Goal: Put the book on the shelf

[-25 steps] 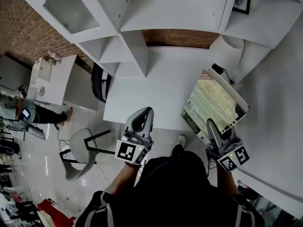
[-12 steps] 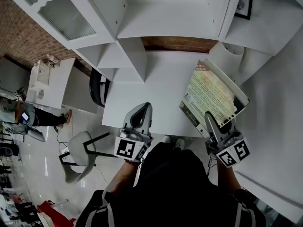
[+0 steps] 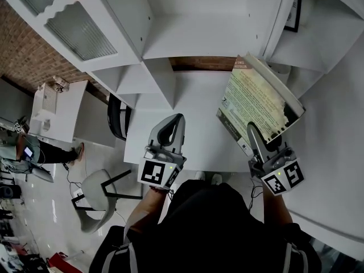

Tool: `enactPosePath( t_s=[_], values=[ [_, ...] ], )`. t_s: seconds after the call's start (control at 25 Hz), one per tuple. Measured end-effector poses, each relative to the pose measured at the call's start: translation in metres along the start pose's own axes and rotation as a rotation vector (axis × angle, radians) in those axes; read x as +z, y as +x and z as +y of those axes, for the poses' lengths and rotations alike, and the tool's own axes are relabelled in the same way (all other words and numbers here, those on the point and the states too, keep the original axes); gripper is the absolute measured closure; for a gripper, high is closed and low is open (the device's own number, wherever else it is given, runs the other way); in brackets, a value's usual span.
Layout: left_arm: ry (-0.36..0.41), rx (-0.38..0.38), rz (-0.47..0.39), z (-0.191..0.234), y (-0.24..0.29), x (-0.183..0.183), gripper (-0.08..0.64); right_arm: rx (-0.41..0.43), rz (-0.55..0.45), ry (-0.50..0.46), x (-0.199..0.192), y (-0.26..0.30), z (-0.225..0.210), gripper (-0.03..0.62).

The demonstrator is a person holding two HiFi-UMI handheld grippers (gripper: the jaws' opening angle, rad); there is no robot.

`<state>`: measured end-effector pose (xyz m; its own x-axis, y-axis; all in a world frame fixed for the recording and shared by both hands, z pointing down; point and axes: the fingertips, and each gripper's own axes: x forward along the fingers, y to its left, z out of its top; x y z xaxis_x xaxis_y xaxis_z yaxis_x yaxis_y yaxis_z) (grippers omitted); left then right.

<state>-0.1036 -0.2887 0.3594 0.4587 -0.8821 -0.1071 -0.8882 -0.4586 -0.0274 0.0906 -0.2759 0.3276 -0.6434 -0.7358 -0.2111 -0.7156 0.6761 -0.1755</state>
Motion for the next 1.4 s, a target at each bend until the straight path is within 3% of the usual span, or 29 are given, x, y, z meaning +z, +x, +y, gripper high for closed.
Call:
enactPosePath(
  t_s=[0.24, 0.4, 0.6, 0.8, 0.92, 1.16, 1.4],
  values=[
    [0.036, -0.012, -0.031, 0.017, 0.014, 0.015, 0.541, -0.006, -0.027, -0.067, 0.023, 0.031, 0.003, 0.425],
    [0.034, -0.03, -0.026, 0.016, 0.027, 0.025, 0.541, -0.018, -0.068, -0.059, 0.044, 0.044, 0.001, 0.425],
    [0.051, -0.048, -0.051, 0.02, 0.045, 0.039, 0.541, -0.058, -0.096, -0.159, 0.064, 0.068, -0.008, 0.425],
    [0.131, -0.075, -0.075, 0.024, 0.063, 0.05, 0.541, -0.087, -0.107, -0.21, 0.078, 0.088, -0.019, 0.425],
    [0.136, -0.061, -0.099, 0.03, 0.071, 0.061, 0.541, -0.11, -0.109, -0.236, 0.084, 0.103, -0.027, 0.425],
    [0.11, -0.029, -0.136, 0.043, 0.089, 0.079, 0.541, -0.106, -0.1, -0.18, 0.092, 0.128, -0.039, 0.425],
    [0.158, -0.036, -0.174, 0.049, 0.098, 0.089, 0.541, -0.102, -0.136, -0.241, 0.111, 0.133, -0.033, 0.425]
  ],
)
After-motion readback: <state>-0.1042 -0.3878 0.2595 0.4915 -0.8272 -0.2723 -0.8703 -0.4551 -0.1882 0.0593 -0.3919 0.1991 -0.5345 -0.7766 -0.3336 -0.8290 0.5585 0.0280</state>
